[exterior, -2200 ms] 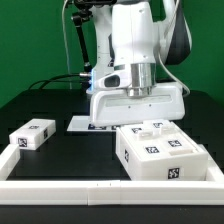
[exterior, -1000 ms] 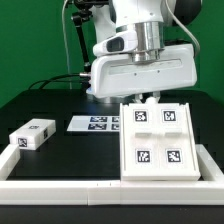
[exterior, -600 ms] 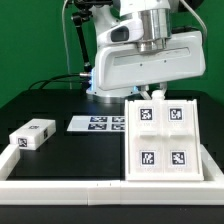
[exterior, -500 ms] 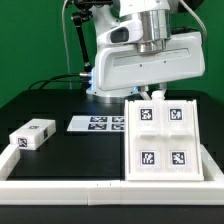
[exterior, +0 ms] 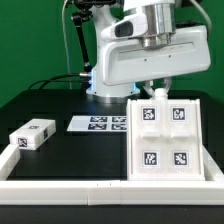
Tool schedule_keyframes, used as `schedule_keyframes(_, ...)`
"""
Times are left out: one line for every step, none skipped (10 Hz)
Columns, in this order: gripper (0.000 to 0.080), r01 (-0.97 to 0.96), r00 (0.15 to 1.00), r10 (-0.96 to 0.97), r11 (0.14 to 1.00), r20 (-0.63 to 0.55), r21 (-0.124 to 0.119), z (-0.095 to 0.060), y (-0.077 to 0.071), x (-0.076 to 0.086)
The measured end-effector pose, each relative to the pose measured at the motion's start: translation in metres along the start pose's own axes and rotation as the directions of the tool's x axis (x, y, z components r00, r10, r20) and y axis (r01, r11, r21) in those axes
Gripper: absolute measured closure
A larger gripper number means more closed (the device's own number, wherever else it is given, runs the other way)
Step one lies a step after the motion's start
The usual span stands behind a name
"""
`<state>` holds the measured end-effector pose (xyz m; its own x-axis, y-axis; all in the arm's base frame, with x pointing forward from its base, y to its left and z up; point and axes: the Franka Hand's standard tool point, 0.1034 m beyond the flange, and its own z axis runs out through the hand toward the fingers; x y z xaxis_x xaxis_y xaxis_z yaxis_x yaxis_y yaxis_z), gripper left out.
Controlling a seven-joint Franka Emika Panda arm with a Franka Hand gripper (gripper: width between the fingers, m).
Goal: Assemble cabinet
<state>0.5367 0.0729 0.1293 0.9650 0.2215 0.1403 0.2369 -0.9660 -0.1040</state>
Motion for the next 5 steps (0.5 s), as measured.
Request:
schedule_keyframes(0.0797,0.001,1.0,-0.001,1.0,-0.005,0.002,-0.004,0.0,0.007)
schedule_keyframes(0.0797,0.001,1.0,-0.001,1.0,-0.007,0.004,-0.007,0.0,0.012)
schedule_keyframes(0.0797,0.002,1.0,-0.002,1.0,-0.006,0.006,-0.006,-0.001,0.014)
schedule_keyframes(0.0797,0.005,1.0,-0.005,1.0,-0.004,0.007,0.0,-0.003,0.013)
schedule_keyframes(0.0797,0.008,1.0,-0.008,1.0,-0.008,0.005,0.006,-0.004,0.012)
